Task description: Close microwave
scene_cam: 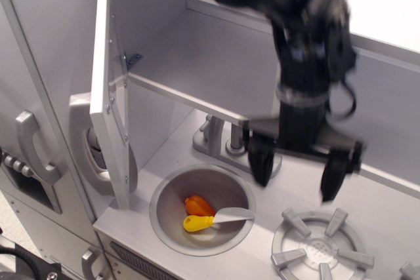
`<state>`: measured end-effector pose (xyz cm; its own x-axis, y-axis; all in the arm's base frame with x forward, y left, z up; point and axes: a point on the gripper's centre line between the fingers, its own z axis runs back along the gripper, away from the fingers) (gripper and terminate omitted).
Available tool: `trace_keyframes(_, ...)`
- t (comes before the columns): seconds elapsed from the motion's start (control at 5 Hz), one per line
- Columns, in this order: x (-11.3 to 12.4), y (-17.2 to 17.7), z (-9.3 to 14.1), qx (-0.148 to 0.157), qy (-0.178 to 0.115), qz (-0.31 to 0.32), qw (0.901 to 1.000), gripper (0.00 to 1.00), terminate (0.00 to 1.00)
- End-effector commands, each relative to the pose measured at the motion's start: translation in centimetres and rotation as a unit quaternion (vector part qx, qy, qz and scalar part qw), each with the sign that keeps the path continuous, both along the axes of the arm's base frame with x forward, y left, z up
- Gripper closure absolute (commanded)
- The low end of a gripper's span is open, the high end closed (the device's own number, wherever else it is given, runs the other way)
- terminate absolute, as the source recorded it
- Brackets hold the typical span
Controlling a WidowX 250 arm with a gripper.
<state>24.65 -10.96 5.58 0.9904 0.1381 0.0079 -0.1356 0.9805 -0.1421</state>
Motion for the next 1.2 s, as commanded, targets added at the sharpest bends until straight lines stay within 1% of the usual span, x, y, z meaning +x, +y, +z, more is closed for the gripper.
trace_keyframes(0.0,-2.2,3.7,8.9,-0.068,-0.048,0.012,0.9965,0.0,0.0)
trace_keyframes(0.2,-2.7,6.6,9.8,-0.07,-0.057,0.04,0.9951,0.0,0.0)
trace_keyframes(0.4,-2.9,9.7,10.2,-0.052,-0.051,0.069,0.9949,0.0,0.0)
trace_keyframes(0.6,-3.3,12.1,10.0,-0.016,-0.052,0.088,0.9946,0.0,0.0)
trace_keyframes(0.8,-3.3,14.4,10.8,-0.019,-0.06,0.095,0.9935,0.0,0.0)
trace_keyframes(1.0,-3.2,15.3,10.7,-0.01,-0.067,0.106,0.9921,0.0,0.0)
